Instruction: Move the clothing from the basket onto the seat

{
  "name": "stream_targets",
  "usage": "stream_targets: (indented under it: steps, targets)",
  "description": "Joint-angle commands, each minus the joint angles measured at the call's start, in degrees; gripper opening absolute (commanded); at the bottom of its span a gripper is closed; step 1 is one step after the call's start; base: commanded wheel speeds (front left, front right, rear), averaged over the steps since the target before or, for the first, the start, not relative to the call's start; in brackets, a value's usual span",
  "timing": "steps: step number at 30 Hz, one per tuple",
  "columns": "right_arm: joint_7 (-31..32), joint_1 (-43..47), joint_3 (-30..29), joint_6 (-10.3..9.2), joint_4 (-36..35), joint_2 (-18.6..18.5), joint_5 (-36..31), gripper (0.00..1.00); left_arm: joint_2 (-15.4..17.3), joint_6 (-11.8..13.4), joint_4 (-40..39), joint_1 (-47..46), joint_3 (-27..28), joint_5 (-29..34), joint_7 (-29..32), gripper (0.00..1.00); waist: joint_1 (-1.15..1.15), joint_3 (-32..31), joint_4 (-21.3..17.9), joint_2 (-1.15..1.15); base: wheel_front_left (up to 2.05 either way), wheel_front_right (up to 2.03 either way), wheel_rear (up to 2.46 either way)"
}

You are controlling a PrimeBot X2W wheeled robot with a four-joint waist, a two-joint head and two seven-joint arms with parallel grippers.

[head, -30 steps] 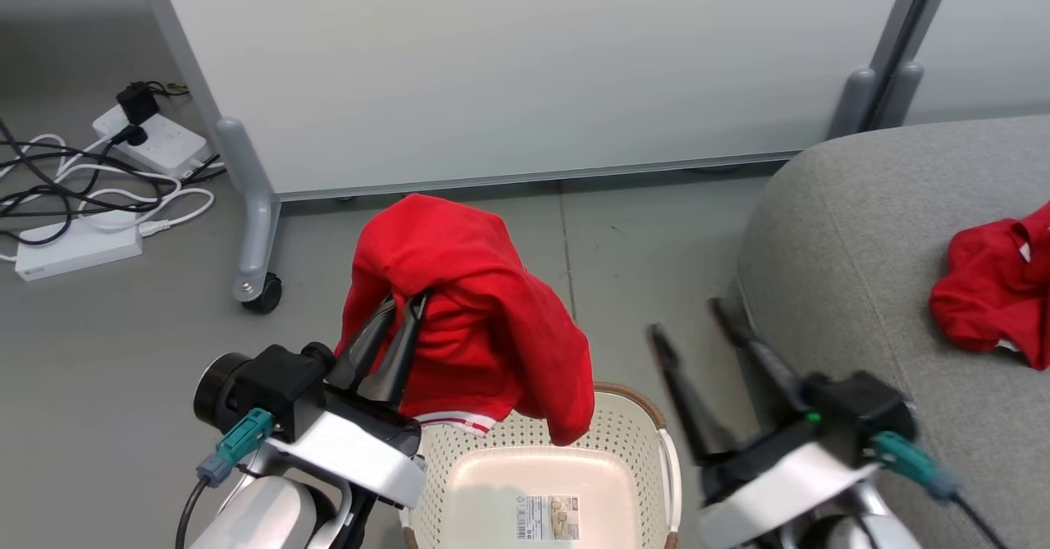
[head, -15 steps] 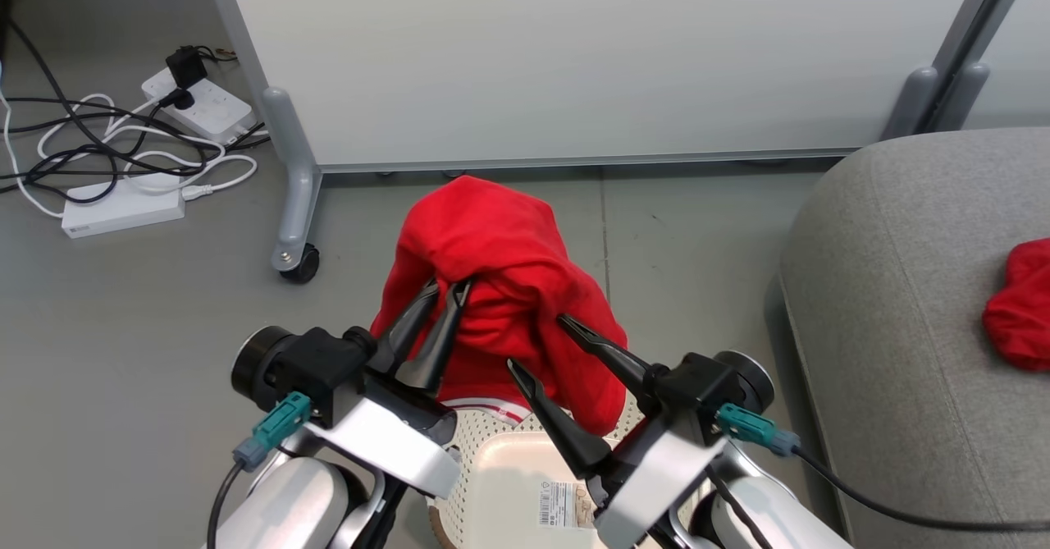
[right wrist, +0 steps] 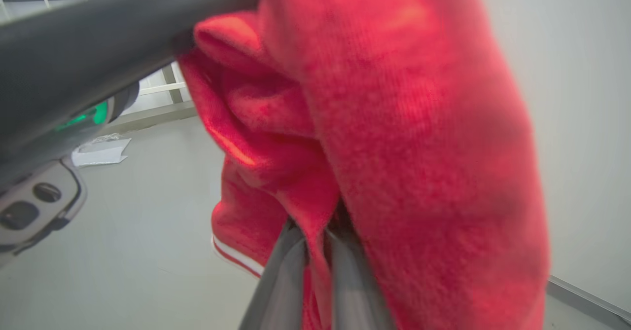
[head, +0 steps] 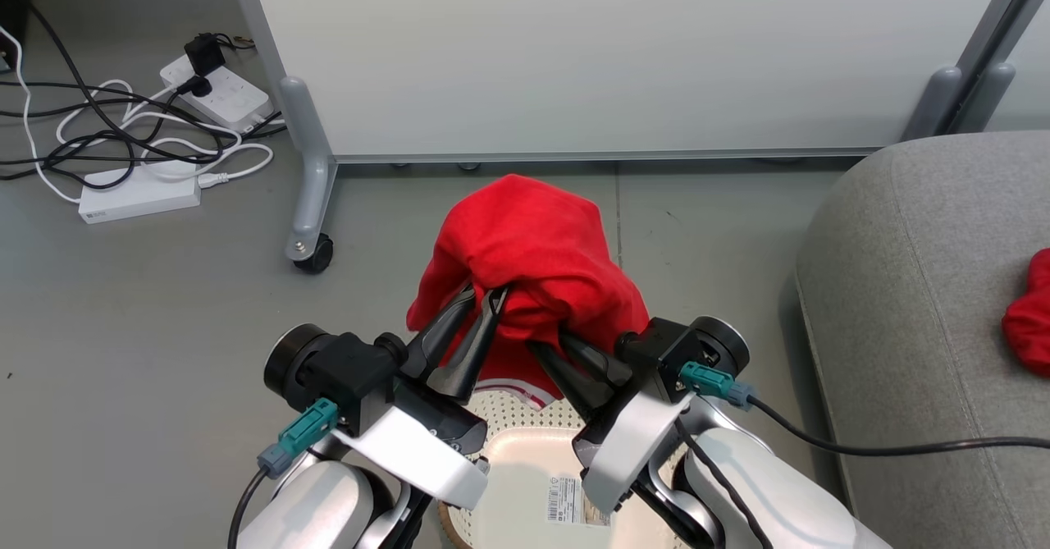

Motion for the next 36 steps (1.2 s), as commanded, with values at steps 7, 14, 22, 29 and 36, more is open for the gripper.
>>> stream_targets:
  steps: [7, 14, 22, 29, 36]
  targets:
    - [-2.0, -2.6, 0.7, 0.01, 1.4, -0.2, 2.5, 0.00, 1.1, 0.2, 0.2, 0.0, 0.5, -0.5, -0.1, 0.62, 0.00, -0.1, -1.1, 0.00, 0.00, 0.00, 0.00]
    - [-3.0, -3.2, -2.9, 0.01, 1.5, -0.2, 1.5, 0.00, 2.9, 0.0, -0.8, 0.6, -0.7, 0.7, 0.9, 1.00, 0.00, -0.1, -3.5, 0.00, 0.00, 0.00, 0.00]
    - [-3.3, -3.6, -10.5, 0.01, 3.0, -0.9, -0.6, 0.00, 5.0, -3.4, -1.5, 1.0, -5.2, 2.0, 4.4, 1.00, 0.00, 1.1, -6.3, 0.00, 0.00, 0.00, 0.00]
    - [-3.4, -2.5, -15.0, 0.01, 3.1, -1.3, -1.4, 0.00, 4.4, -4.3, -0.4, 0.8, -7.8, 2.8, 5.7, 1.00, 0.00, 1.6, -8.7, 0.00, 0.00, 0.00, 0.00]
    - [-3.5, -1.9, -16.7, 0.01, 2.4, -0.9, -1.2, 0.00, 4.7, -4.0, 0.2, 0.6, -8.4, 3.2, 6.1, 1.00, 0.00, 2.5, -15.3, 0.00, 0.00, 0.00, 0.00]
